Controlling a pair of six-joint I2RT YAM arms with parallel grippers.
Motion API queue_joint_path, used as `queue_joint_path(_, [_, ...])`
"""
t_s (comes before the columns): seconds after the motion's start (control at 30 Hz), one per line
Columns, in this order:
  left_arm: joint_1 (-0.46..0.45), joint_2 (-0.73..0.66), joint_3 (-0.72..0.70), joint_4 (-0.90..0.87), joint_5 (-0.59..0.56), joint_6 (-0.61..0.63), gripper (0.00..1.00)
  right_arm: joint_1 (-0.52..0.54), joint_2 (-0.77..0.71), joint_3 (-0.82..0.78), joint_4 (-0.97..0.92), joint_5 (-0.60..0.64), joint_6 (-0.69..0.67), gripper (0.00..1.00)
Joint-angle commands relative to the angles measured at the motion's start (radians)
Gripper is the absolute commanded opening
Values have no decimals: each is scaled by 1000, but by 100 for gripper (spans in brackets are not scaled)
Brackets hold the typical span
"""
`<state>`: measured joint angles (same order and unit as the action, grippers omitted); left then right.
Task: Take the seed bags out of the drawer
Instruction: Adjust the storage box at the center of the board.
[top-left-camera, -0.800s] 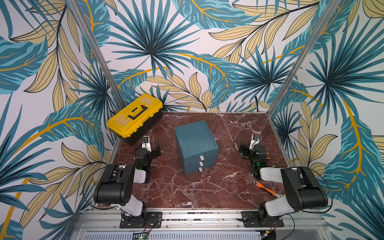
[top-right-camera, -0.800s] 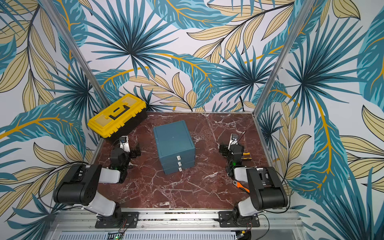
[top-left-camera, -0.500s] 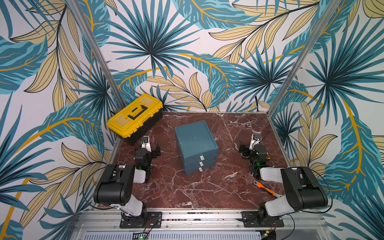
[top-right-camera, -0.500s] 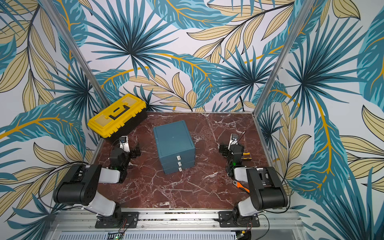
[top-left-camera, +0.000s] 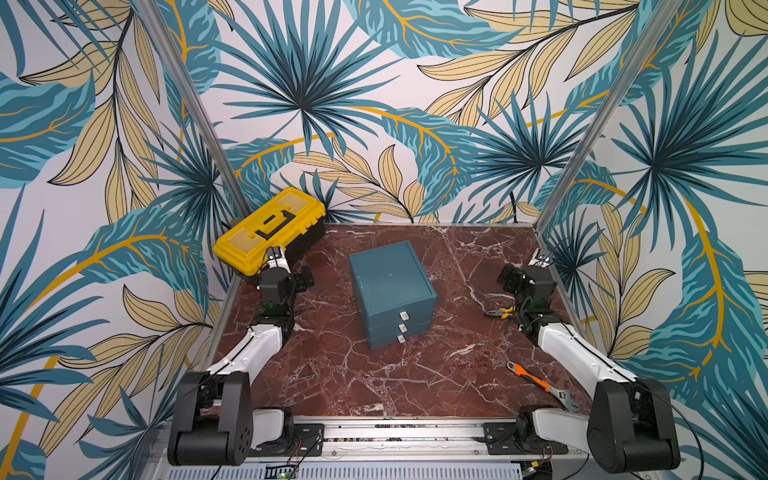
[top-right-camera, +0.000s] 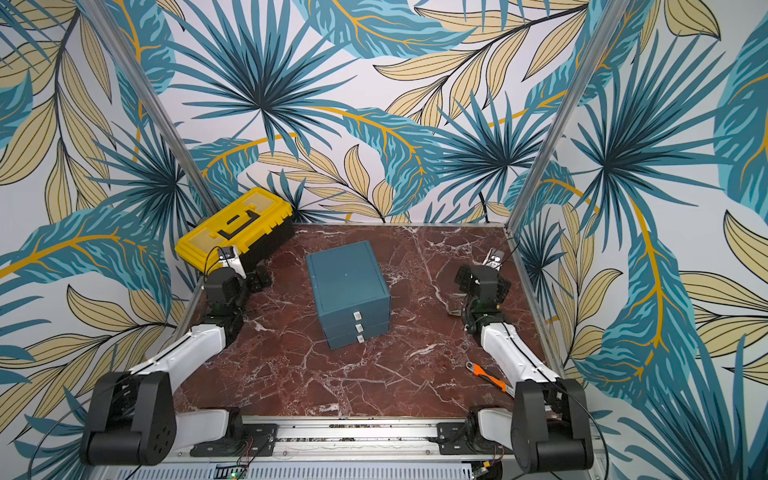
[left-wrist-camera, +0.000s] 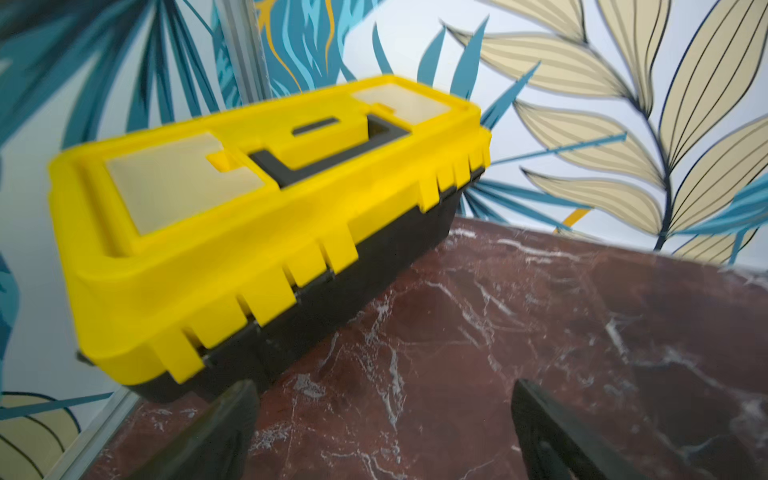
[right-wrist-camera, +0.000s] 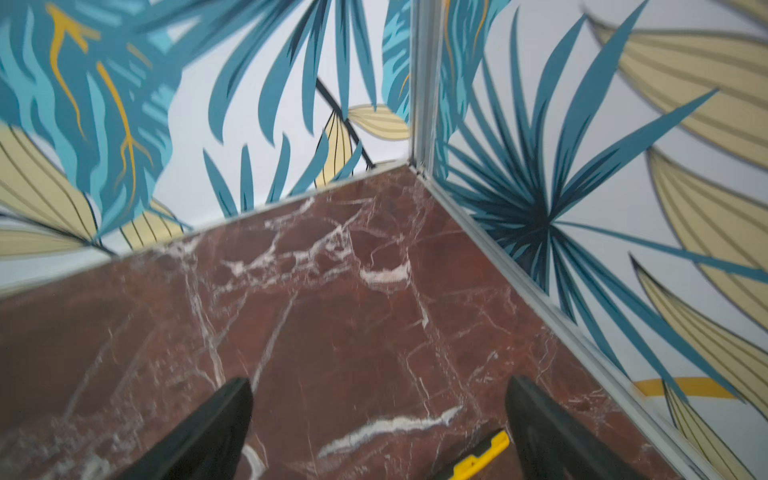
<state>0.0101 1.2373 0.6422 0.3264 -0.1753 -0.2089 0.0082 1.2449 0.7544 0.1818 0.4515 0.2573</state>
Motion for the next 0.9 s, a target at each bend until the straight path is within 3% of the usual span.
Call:
queue_joint_path(0.0, [1,-75,67,-313,-4,-238,100,-5,1,138,-507,51,197,99])
queue_joint_path(0.1, [2,-81,179,-482,105,-380,100,-5,-26,175,-557,-97,237,95])
queue_joint_path(0.13, [1,-74,207,-501,206,-409,96,-6,-43,178,-561,-138,261,95])
queue_joint_path(0.2, [-1,-53,258,-544,333,-476,83,-6,-62,196,-570,-260,293,93])
queue_joint_path(0.3, [-24,-17,335,-664,484,-541,63,-5,-7,284,-588,-531,334,80])
queue_joint_path(0.37, [-74,-4,354,-715,540,-569,50,3,94,384,-614,-690,376,67])
queue_joint_path(0.57, [-229,-51,300,-895,497,-631,13,75,395,735,-747,-854,403,44])
queue_joint_path(0.7, [-299,-93,253,-981,451,-648,5,123,577,936,-858,-928,390,33])
queue_joint_path(0.87, [-362,-94,188,-944,466,-681,3,196,715,1046,-889,-955,386,29])
